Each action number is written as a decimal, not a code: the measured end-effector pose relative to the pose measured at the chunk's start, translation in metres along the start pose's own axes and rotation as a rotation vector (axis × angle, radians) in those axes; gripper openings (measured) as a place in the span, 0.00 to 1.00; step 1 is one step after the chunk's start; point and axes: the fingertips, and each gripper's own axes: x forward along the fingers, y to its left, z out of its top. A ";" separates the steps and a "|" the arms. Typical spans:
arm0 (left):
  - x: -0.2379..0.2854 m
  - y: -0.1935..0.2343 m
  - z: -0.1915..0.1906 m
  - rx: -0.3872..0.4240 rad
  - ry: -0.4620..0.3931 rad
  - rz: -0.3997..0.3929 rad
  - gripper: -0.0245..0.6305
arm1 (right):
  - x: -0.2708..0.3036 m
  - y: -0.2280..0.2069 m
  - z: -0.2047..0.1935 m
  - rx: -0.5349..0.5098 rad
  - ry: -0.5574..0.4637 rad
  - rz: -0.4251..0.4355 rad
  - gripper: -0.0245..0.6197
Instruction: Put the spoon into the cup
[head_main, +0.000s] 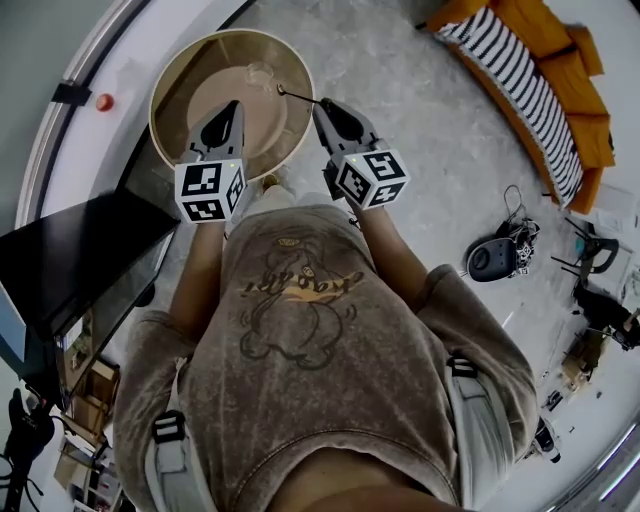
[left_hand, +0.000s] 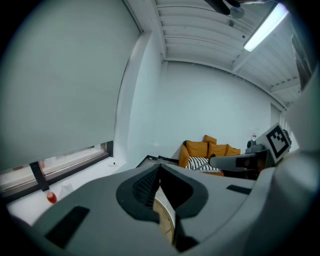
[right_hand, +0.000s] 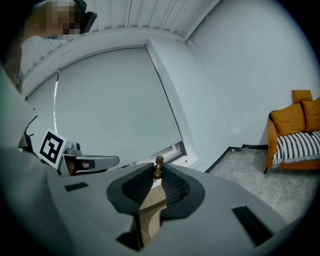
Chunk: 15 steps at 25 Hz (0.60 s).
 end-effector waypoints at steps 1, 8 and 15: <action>0.003 0.003 0.002 -0.003 -0.001 0.000 0.06 | 0.004 -0.001 0.002 -0.002 0.001 -0.001 0.13; 0.025 0.019 0.015 -0.014 -0.004 0.006 0.06 | 0.030 -0.007 0.018 -0.016 0.015 0.008 0.13; 0.048 0.033 0.021 -0.024 -0.008 0.038 0.06 | 0.057 -0.022 0.025 -0.026 0.029 0.039 0.13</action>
